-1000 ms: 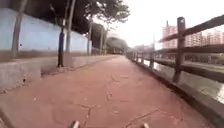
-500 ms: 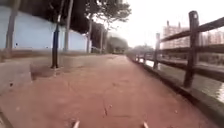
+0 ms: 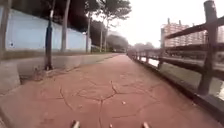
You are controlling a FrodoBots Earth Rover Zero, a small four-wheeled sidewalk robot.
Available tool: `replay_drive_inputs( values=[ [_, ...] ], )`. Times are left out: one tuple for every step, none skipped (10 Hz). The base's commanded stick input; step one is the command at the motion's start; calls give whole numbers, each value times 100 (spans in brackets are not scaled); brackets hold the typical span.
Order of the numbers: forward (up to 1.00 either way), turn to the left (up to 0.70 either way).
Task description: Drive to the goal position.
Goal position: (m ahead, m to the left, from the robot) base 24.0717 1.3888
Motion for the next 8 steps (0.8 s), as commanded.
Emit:
replay_drive_inputs(
  values=[
    [70,0],
    [70,0],
    [70,0],
    [70,0],
    [70,0],
    [70,0],
    [70,0],
    [70,0]
  ],
)
